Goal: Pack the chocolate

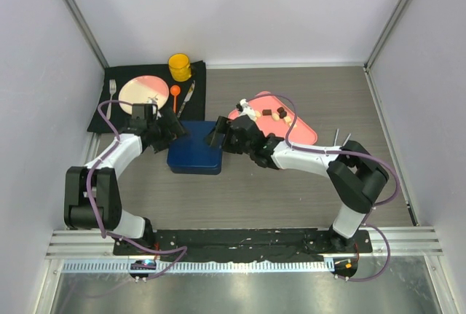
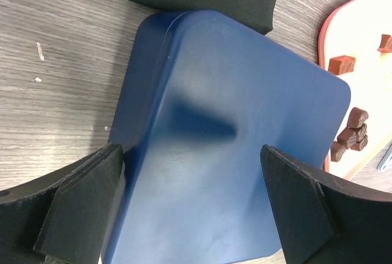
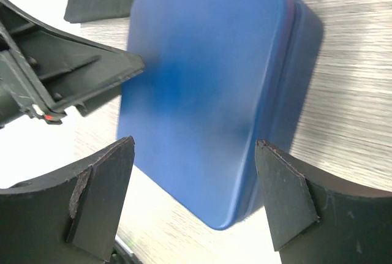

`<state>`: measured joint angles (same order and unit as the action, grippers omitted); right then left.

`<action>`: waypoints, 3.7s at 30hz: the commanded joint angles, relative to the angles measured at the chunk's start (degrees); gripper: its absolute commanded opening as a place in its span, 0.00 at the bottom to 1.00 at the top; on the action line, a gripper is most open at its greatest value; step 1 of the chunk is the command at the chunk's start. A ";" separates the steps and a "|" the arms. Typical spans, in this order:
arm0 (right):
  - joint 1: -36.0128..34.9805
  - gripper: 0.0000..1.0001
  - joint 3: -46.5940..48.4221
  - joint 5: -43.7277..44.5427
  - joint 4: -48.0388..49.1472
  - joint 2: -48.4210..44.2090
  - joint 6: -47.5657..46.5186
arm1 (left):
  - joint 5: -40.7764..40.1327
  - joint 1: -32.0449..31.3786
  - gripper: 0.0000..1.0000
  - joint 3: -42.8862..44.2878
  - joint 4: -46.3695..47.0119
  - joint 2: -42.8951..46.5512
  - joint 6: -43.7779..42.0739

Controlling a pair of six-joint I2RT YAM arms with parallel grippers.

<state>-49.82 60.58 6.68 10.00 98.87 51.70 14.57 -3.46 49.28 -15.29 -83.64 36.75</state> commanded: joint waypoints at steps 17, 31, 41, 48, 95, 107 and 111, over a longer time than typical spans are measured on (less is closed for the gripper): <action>5.08 0.75 -5.38 -5.00 5.90 -1.49 -0.64 | 2.48 -0.49 1.00 2.23 -0.62 0.05 -2.03; 7.28 0.45 -12.85 -11.69 12.06 2.20 4.01 | 1.52 -0.58 1.00 2.58 -1.50 0.23 -2.83; 8.77 0.36 -12.68 -12.30 11.97 1.86 1.92 | 0.46 -0.67 1.00 3.02 -2.38 -0.48 -3.35; 12.72 0.48 -3.56 -12.91 10.04 1.67 -3.09 | -0.94 -0.67 1.00 2.84 -2.73 0.05 -3.88; 15.55 0.16 -0.02 -11.86 4.06 10.12 -9.95 | -4.81 -0.93 1.00 3.28 -4.75 0.83 -3.79; 15.55 0.34 5.60 -6.51 -5.16 -2.26 -20.14 | -11.75 -1.63 1.00 4.51 -9.49 9.80 -6.25; 16.33 0.42 5.34 -0.72 -8.32 -8.59 -24.18 | -14.12 -3.21 0.99 5.92 -12.39 13.93 -7.92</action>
<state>-34.00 63.53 -0.97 4.58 98.39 33.67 3.90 -5.23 51.83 -24.49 -74.00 31.46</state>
